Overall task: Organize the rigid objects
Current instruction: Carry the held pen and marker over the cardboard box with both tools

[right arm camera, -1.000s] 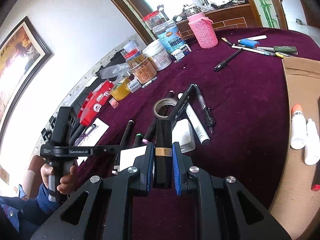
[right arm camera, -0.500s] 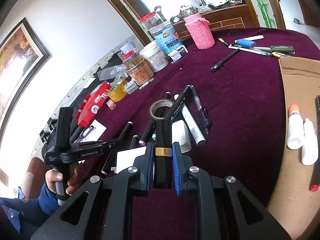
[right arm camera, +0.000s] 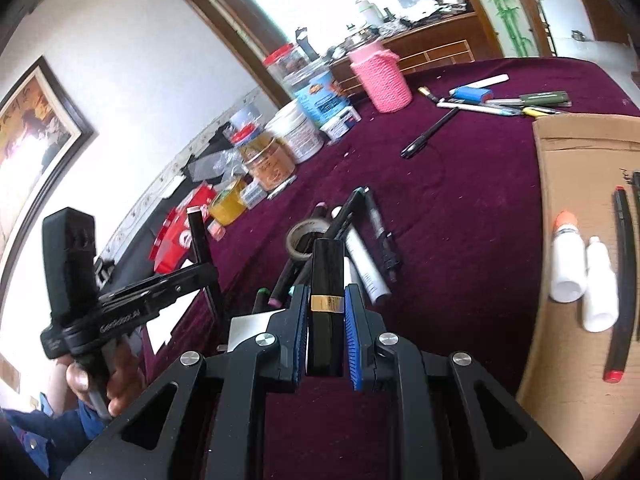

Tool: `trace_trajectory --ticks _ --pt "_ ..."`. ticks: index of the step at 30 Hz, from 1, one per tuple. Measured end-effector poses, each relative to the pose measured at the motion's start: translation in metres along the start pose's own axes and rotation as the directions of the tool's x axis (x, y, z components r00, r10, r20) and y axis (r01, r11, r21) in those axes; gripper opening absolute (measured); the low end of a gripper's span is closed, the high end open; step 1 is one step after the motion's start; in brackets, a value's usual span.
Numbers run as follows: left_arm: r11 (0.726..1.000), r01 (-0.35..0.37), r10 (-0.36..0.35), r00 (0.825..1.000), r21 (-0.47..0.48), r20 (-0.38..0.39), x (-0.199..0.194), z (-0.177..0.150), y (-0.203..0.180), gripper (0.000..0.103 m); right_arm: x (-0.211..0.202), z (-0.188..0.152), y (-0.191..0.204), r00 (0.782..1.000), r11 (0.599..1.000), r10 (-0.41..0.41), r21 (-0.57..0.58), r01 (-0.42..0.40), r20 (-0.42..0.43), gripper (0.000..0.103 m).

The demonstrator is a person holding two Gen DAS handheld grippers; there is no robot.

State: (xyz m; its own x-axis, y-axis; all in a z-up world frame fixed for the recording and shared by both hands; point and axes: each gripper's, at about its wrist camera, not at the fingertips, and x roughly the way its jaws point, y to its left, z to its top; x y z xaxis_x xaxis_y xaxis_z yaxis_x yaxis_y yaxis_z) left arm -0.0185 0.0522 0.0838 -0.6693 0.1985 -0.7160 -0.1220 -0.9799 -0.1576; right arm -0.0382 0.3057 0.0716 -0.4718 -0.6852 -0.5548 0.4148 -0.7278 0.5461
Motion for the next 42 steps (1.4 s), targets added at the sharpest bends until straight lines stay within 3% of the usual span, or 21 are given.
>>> trace_trajectory --ticks 9,18,25,31,35,37,42 --pt "0.998 0.052 -0.054 0.996 0.027 0.073 -0.017 0.015 -0.027 0.012 -0.013 0.007 -0.009 0.999 0.999 -0.018 0.038 0.016 0.049 0.016" --pt "0.989 0.129 -0.133 0.99 0.067 0.054 -0.011 0.02 -0.07 0.012 -0.041 0.015 -0.019 0.988 0.996 -0.069 0.067 0.06 0.135 0.016" --pt "0.967 0.237 -0.237 0.971 0.088 -0.006 0.006 0.029 -0.121 0.012 -0.094 0.023 -0.064 0.943 0.957 -0.241 0.22 0.191 0.23 0.016" --pt "0.942 0.325 -0.319 0.945 0.086 -0.077 0.023 0.032 -0.163 0.012 -0.11 0.025 -0.094 0.908 0.901 -0.367 0.321 0.293 0.201 0.016" --pt "0.927 0.369 -0.358 0.924 0.065 -0.135 0.038 0.033 -0.182 0.012 -0.12 0.024 -0.107 0.867 0.851 -0.467 0.358 0.385 0.177 0.016" --pt "0.923 0.38 -0.366 0.916 0.063 -0.163 0.046 0.031 -0.192 0.012 -0.124 0.022 -0.115 0.868 0.842 -0.469 0.379 0.383 0.165 0.016" --pt "0.924 0.38 -0.362 0.905 0.044 -0.223 0.069 0.024 -0.207 0.012 -0.125 0.018 -0.128 0.842 0.801 -0.527 0.399 0.447 0.114 0.016"
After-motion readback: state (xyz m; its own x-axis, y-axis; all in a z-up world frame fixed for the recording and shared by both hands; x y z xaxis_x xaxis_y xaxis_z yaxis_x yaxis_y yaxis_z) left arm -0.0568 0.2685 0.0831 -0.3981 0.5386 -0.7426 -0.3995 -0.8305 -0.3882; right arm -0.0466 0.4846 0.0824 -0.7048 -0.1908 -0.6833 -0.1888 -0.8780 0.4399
